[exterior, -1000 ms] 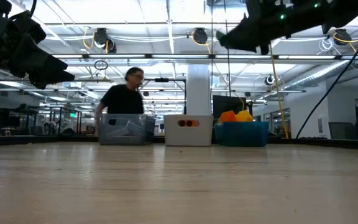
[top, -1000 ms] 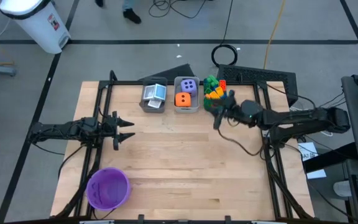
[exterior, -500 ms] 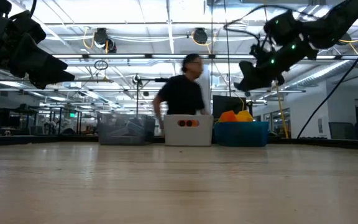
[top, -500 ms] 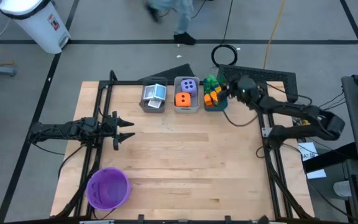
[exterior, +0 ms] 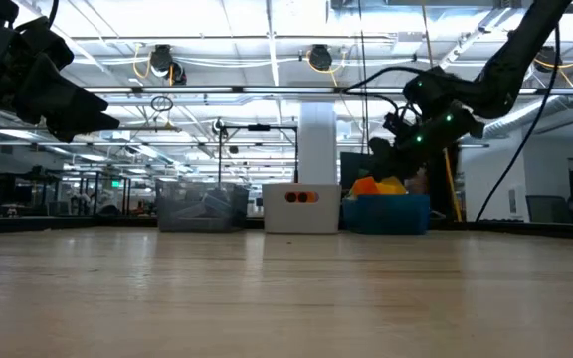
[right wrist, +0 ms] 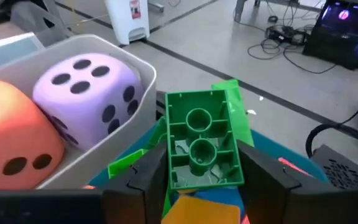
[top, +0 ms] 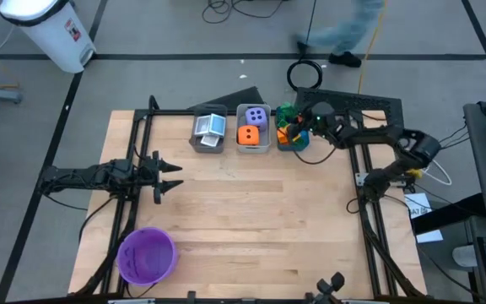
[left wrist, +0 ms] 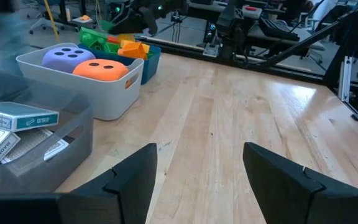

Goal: Pick & Place Toys
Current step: Put the green game piece into the blue bin, then return to Home Position

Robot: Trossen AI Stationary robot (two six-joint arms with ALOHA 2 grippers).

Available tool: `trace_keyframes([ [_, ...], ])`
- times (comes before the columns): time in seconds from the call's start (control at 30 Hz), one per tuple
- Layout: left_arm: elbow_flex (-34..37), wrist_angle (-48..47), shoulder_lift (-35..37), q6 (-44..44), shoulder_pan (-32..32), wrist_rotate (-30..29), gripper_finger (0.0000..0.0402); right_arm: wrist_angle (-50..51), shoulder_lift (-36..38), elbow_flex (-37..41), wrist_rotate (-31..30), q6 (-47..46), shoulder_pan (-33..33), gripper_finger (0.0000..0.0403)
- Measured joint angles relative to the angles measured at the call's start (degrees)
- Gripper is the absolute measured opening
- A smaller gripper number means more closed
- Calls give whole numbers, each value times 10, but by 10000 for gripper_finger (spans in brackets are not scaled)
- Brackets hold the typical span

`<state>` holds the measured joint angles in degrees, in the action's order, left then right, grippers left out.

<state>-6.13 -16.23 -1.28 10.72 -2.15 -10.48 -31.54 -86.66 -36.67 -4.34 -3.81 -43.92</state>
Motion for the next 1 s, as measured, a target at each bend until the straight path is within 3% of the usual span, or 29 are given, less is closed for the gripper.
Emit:
trace_keyframes([
  [0.33,0,0,0,0,0,0,246,0,-6,0,1,1,1,169],
  [0.63,0,0,0,0,0,0,246,16,25,0,0,0,2,240],
  [0.8,0,0,0,0,0,0,246,37,85,0,0,0,18,271],
  [1.0,0,0,0,0,0,0,246,88,210,0,1,-9,64,283],
])
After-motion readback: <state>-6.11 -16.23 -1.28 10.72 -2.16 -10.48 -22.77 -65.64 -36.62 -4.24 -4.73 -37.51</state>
